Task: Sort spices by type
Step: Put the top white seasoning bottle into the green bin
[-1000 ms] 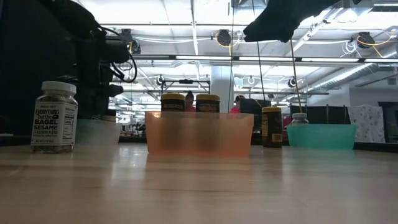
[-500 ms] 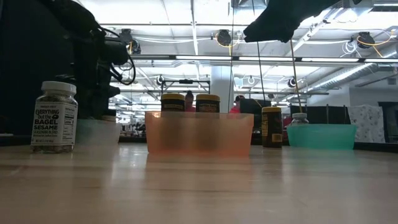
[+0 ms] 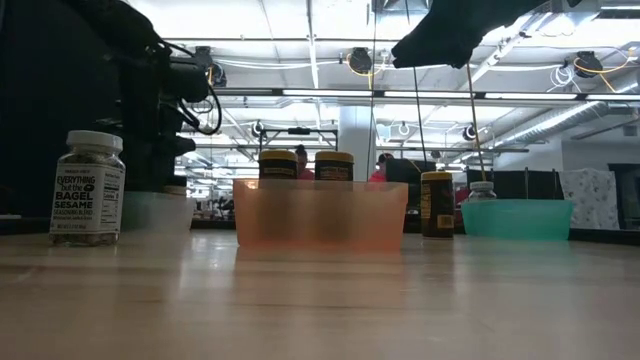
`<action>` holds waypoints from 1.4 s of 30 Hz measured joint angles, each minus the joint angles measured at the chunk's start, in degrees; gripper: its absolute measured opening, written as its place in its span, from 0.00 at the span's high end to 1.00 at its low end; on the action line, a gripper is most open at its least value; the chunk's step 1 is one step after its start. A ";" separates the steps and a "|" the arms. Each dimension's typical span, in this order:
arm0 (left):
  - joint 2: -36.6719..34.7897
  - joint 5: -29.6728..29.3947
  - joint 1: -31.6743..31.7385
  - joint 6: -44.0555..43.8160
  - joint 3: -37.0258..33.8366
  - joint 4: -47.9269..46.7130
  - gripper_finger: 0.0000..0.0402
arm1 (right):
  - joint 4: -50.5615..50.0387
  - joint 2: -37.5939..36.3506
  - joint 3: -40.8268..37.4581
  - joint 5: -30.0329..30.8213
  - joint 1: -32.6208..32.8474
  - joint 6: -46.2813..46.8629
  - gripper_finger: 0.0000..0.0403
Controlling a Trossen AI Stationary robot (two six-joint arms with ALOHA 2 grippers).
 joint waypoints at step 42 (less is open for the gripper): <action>-15.89 2.55 -52.33 27.04 -0.45 22.03 0.39 | -34.18 10.57 25.29 -12.63 10.38 28.59 0.55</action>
